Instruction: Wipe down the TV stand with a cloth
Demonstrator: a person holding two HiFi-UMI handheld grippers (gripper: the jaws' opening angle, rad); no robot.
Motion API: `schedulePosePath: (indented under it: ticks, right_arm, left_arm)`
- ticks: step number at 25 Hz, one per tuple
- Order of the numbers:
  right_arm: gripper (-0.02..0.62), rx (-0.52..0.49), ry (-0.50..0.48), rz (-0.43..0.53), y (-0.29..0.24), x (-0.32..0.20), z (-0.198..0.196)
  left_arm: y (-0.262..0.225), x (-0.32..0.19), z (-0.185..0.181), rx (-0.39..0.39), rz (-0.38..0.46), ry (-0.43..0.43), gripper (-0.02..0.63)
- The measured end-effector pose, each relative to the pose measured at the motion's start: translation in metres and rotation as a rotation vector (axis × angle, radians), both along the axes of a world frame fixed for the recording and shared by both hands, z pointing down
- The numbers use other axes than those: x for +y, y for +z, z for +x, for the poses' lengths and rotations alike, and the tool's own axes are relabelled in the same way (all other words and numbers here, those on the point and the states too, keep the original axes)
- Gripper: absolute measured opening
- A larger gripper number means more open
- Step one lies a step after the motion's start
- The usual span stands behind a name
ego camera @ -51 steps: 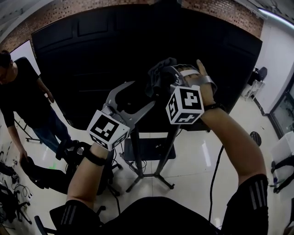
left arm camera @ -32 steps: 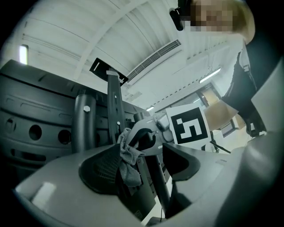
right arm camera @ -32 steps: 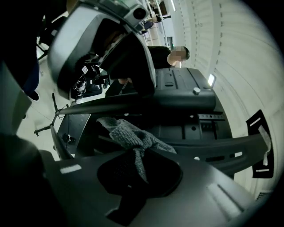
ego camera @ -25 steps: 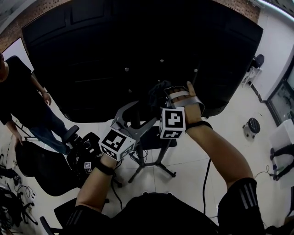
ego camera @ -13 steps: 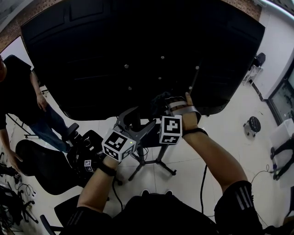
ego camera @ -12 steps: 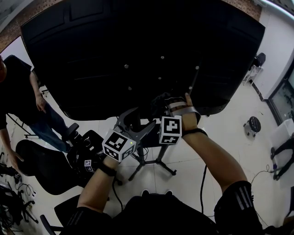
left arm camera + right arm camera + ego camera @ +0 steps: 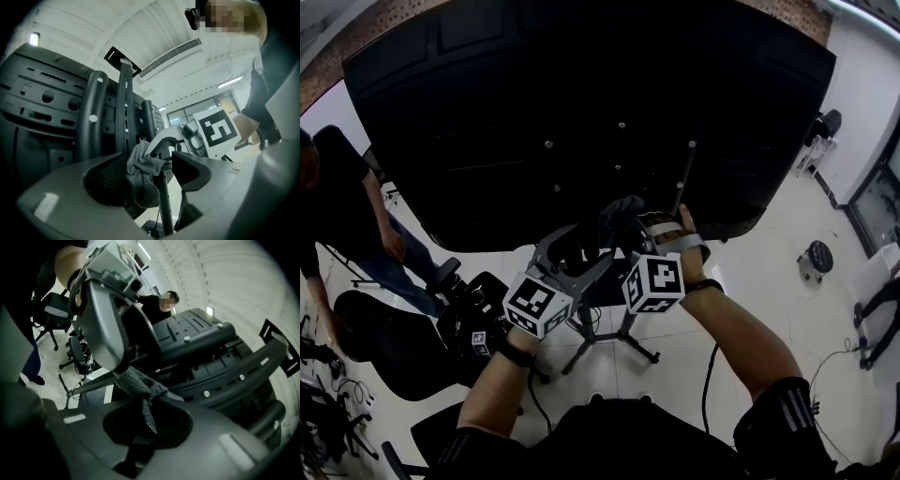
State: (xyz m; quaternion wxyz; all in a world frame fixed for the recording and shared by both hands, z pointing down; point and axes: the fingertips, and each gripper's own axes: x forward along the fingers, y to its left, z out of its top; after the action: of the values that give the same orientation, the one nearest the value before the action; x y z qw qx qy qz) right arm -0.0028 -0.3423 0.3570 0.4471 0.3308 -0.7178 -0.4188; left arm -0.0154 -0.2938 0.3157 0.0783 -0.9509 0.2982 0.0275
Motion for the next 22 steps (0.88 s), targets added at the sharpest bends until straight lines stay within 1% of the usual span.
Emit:
schedulePosePath:
  ticks: [2, 7, 10, 17, 22]
  right_arm:
    - [0.031, -0.077, -0.016, 0.007, -0.02, 0.009, 0.003]
    - [0.032, -0.311, -0.058, 0.005, -0.079, 0.035, 0.022]
    - [0.032, -0.405, -0.076, 0.02, -0.111, 0.043, 0.041]
    - [0.032, -0.481, -0.074, 0.107, -0.169, 0.043, 0.094]
    - [0.032, -0.536, -0.082, 0.102, -0.189, 0.032, 0.124]
  left_arm:
    - [-0.016, 0.006, 0.007, 0.01, 0.033, 0.012, 0.327]
    - [-0.059, 0.021, 0.026, 0.056, 0.112, 0.037, 0.327]
    - [-0.086, 0.029, 0.039, 0.066, 0.156, 0.036, 0.327]
    - [-0.134, 0.038, 0.073, 0.071, 0.245, 0.038, 0.326]
    - [-0.147, 0.036, 0.099, 0.07, 0.267, 0.039, 0.327]
